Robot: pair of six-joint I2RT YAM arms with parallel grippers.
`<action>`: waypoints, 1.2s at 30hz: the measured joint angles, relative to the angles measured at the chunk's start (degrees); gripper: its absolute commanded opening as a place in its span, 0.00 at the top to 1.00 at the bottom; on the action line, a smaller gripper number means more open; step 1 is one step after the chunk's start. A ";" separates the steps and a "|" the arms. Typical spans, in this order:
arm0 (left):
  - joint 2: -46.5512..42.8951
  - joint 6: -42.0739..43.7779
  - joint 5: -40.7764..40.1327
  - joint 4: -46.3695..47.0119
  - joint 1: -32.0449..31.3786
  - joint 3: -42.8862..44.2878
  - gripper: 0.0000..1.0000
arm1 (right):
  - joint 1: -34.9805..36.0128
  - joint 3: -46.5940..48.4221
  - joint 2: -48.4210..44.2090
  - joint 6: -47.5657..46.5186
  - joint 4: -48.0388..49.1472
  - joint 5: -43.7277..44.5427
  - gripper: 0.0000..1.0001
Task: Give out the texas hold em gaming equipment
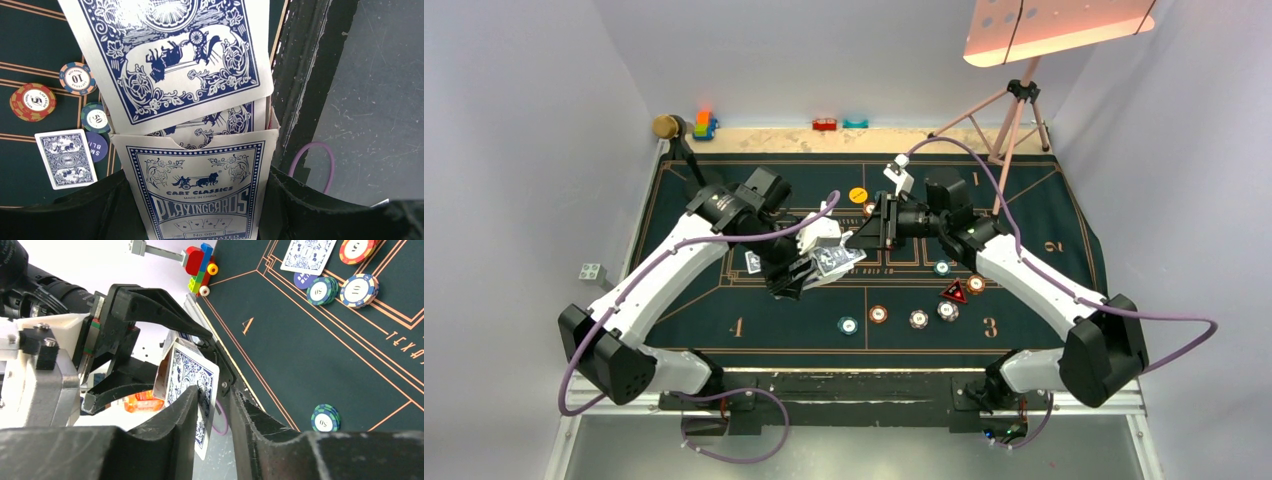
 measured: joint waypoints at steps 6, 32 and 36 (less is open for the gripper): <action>0.57 0.02 -0.72 -0.52 0.00 -0.11 1.00 | -0.04 0.04 -0.81 -0.02 -0.74 0.52 0.90; 0.66 0.07 -0.68 0.13 0.00 -1.09 1.00 | -15.47 -2.14 -14.27 0.35 -6.67 -2.16 1.00; 0.66 0.07 -0.55 0.15 0.00 -1.09 1.00 | -16.61 -6.34 -15.54 0.17 -7.67 -3.37 1.00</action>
